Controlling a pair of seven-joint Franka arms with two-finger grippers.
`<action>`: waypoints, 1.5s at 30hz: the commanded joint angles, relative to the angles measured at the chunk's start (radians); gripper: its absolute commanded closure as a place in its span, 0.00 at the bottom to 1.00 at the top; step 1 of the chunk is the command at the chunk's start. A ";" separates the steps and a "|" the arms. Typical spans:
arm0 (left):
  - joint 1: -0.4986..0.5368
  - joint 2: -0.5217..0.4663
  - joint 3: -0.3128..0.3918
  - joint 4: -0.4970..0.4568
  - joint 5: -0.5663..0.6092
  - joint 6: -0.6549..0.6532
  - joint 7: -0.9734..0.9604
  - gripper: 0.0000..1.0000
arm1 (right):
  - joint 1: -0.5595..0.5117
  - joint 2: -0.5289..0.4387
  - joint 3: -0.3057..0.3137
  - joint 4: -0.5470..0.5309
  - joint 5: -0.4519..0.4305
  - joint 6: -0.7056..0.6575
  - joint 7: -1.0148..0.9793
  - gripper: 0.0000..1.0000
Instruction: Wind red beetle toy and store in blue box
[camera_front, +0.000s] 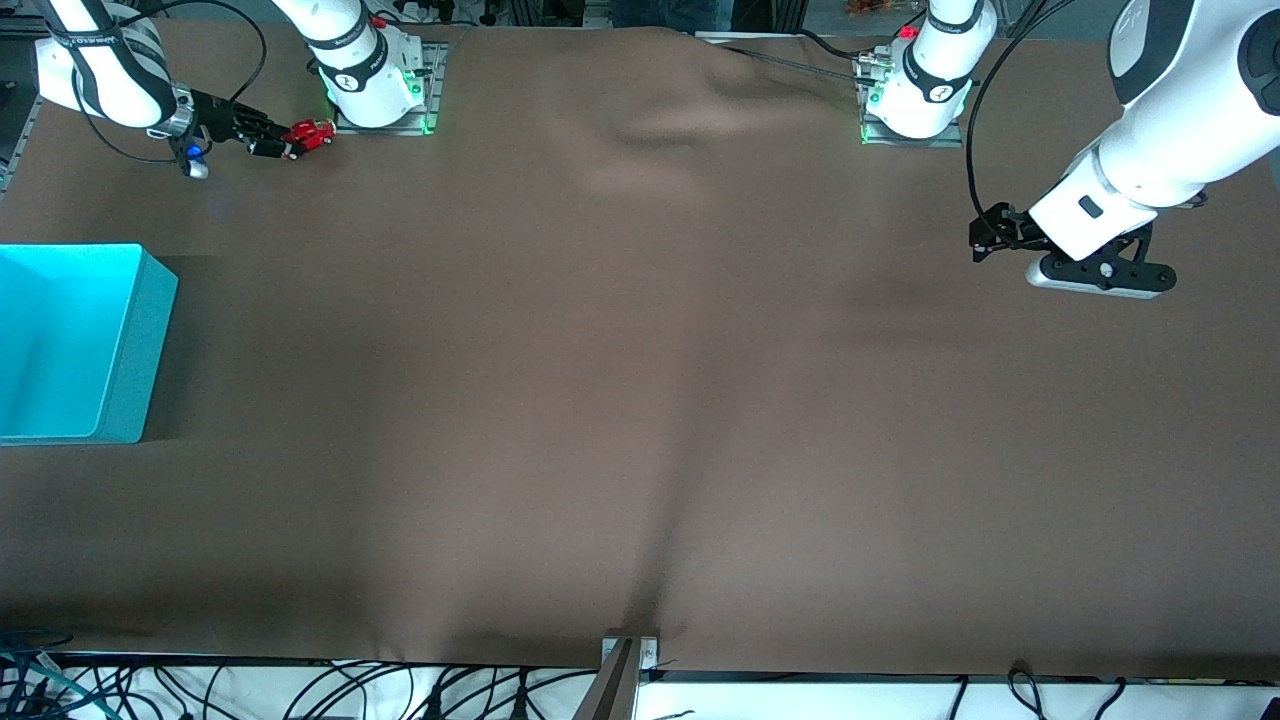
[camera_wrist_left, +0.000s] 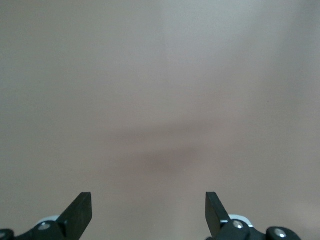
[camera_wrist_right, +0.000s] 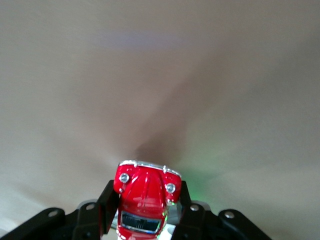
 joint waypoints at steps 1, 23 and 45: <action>0.005 0.009 -0.004 0.026 0.011 -0.023 -0.007 0.00 | 0.055 -0.044 0.000 0.073 0.013 -0.111 -0.013 0.63; 0.005 0.011 -0.004 0.037 0.013 -0.023 -0.007 0.00 | 0.141 -0.007 0.093 0.601 -0.172 -0.449 -0.015 0.63; 0.008 0.011 -0.003 0.042 0.013 -0.024 -0.008 0.00 | 0.144 0.243 0.101 1.044 -0.316 -0.587 -0.343 0.58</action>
